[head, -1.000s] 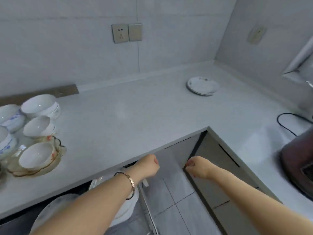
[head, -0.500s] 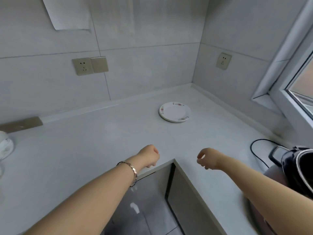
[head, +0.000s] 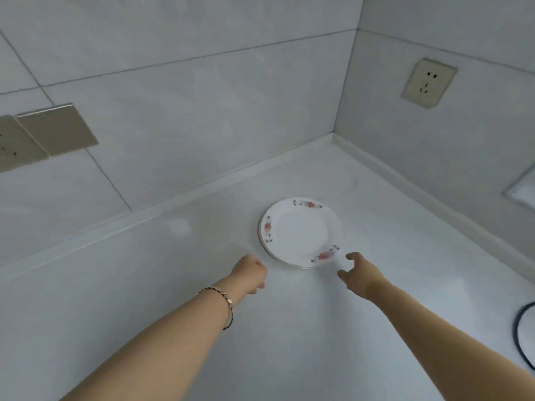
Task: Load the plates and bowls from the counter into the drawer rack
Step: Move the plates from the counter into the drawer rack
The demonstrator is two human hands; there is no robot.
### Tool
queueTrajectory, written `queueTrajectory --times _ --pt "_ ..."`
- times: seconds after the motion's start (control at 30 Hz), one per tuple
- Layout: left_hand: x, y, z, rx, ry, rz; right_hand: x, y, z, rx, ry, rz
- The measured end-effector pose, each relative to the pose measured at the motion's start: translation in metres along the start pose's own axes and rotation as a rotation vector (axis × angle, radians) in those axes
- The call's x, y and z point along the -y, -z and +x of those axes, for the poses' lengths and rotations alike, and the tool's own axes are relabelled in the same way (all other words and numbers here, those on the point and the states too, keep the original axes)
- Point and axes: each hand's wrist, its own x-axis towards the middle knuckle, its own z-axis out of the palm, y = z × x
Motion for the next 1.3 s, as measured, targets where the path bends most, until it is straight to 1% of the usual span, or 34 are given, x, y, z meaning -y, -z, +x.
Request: queueTrajectory --times 0.07,0.17,0.23,0.33,0.43,0.57,0.67,0.77,0.9,1.1,1.2,1.3 --pt "-0.013 0.003 0.037 0.009 0.034 -0.056 0.013 -0.001 0.039 -0.048 -0.072 0.060" --pt "-0.025 0.003 0.090 -0.032 0.073 -0.139 0.029 -0.003 0.092 -0.094 -0.204 0.202" --pt "-0.030 0.001 0.117 -0.060 0.048 -0.179 0.035 -0.005 0.121 -0.085 -0.286 0.293" --pt "-0.027 -0.003 0.147 -0.042 0.029 -0.159 0.034 -0.010 0.147 -0.090 -0.358 0.351" --pt "-0.023 -0.006 0.162 -0.022 -0.002 -0.085 0.026 -0.017 0.155 -0.126 -0.367 0.435" --pt "-0.018 -0.008 0.154 -0.046 -0.001 -0.024 0.016 -0.024 0.140 -0.180 -0.310 0.491" --pt "-0.006 -0.010 0.128 -0.048 0.040 -0.030 0.007 -0.028 0.113 -0.174 -0.262 0.496" --pt "0.011 -0.013 0.086 -0.067 0.075 -0.116 -0.004 -0.026 0.081 -0.141 -0.217 0.475" --pt "0.038 -0.020 0.014 -0.127 0.099 -0.253 -0.012 -0.021 0.030 -0.097 -0.106 0.414" --pt "0.104 -0.025 -0.125 -0.318 0.070 -0.464 -0.022 -0.031 -0.080 -0.032 0.128 0.284" --pt "0.145 -0.017 -0.190 -0.343 0.089 -0.530 -0.026 -0.048 -0.139 -0.005 0.199 0.237" --pt "0.188 -0.002 -0.243 -0.383 0.098 -0.517 -0.027 -0.073 -0.193 0.051 0.239 0.179"
